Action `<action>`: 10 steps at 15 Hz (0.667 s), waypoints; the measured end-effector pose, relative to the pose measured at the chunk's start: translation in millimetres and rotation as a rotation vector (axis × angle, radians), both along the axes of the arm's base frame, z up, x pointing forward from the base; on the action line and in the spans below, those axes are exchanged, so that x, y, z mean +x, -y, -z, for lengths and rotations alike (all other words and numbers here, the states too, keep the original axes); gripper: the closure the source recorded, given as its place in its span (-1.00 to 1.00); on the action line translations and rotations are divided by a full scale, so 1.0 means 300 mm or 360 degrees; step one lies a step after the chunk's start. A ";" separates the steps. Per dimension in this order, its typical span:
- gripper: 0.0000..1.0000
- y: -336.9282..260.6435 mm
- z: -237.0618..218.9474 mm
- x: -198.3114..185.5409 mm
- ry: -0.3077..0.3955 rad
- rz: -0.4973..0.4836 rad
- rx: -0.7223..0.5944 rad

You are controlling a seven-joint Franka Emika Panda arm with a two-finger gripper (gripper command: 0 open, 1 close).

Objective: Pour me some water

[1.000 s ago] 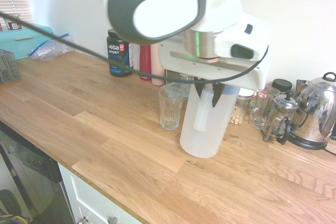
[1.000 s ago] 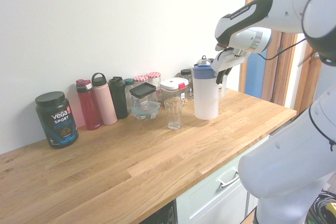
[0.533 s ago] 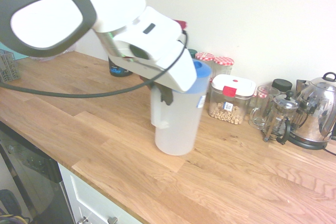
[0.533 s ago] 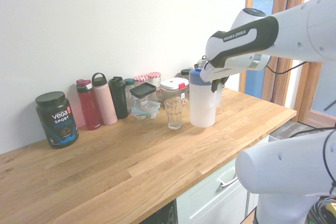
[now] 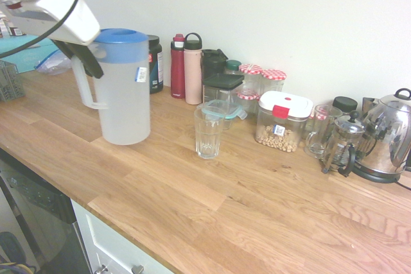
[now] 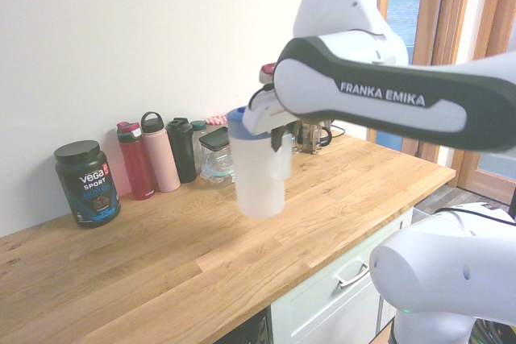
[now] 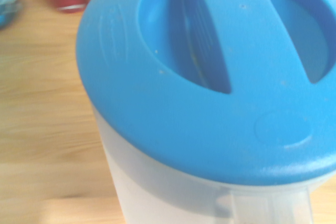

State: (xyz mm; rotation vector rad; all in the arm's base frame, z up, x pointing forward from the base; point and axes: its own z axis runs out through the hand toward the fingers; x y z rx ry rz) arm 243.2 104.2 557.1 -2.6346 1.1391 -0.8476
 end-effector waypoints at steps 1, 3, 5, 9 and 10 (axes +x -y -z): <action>1.00 -0.072 0.019 0.003 0.0035 -0.0027 0.0013; 1.00 -0.178 0.064 0.048 0.0130 -0.0045 0.0042; 1.00 -0.239 0.129 0.137 0.0159 -0.0040 0.0048; 1.00 -0.297 0.203 0.319 0.0077 -0.0002 -0.0015; 1.00 -0.311 0.206 0.355 0.0061 -0.0001 -0.0025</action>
